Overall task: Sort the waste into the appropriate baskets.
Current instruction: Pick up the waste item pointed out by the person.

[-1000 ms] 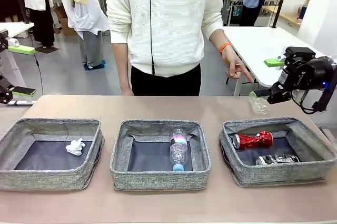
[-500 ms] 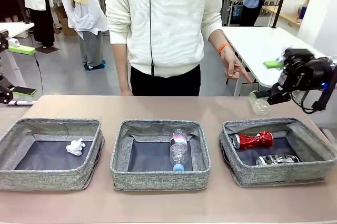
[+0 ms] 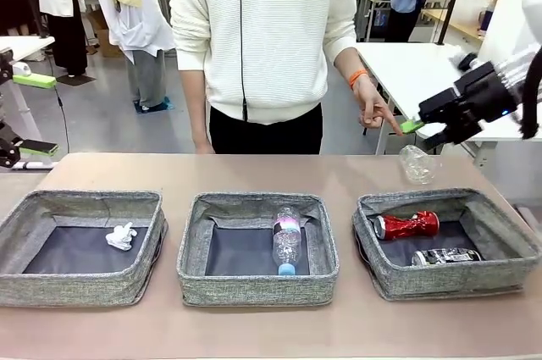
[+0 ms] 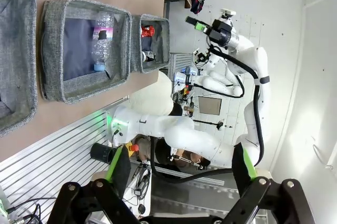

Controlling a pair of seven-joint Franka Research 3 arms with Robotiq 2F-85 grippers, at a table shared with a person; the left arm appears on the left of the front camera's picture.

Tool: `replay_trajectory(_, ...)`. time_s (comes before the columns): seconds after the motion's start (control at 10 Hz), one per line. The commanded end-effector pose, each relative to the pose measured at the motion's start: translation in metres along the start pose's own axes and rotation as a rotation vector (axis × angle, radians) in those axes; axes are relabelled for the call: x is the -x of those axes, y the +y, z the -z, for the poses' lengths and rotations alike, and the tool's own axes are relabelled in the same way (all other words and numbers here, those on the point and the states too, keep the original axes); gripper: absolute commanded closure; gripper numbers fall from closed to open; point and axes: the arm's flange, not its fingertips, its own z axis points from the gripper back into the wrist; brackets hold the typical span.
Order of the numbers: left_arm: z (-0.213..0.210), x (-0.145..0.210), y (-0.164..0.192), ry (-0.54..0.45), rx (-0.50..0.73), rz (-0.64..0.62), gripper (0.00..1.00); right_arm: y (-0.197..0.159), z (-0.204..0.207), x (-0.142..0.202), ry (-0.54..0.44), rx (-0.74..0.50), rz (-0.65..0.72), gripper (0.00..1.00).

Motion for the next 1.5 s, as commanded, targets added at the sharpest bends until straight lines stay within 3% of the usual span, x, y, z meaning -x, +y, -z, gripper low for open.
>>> replay_trajectory(0.0,-0.001,0.001,0.001,0.005,0.009,0.020,0.00,-0.005,-0.017,0.000,-0.320,0.983,0.090,0.00)
replay_trajectory(0.1,-0.001,0.001,0.001,0.005,0.009,0.020,0.00,-0.006,-0.024,-0.003,-0.419,1.040,0.134,0.00)
replay_trajectory(0.2,-0.001,0.001,0.001,0.005,0.009,0.020,0.00,-0.007,-0.023,-0.008,-0.076,0.151,-0.047,0.00)
replay_trajectory(0.3,-0.001,0.001,0.001,0.005,0.009,0.020,0.00,-0.007,-0.023,-0.008,-0.076,0.151,-0.047,0.00)
replay_trajectory(0.4,-0.001,0.001,0.001,0.005,0.009,0.020,0.00,-0.011,-0.042,-0.012,-0.180,0.294,-0.073,0.00)
replay_trajectory(0.5,-0.001,0.001,0.001,0.005,0.009,0.020,0.00,-0.007,-0.027,-0.007,-0.136,0.632,0.086,0.00)
replay_trajectory(0.7,-0.001,0.001,0.001,0.005,0.009,0.020,0.00,-0.028,-0.015,-0.030,-0.067,0.584,0.098,0.00)
replay_trajectory(0.9,-0.001,0.001,0.001,0.005,0.009,0.020,0.00,-0.059,-0.004,-0.055,0.017,0.626,0.138,0.00)
replay_trajectory(1.4,-0.001,0.001,0.001,0.005,0.009,0.020,0.00,-0.131,0.056,-0.115,0.187,0.475,0.214,0.00)
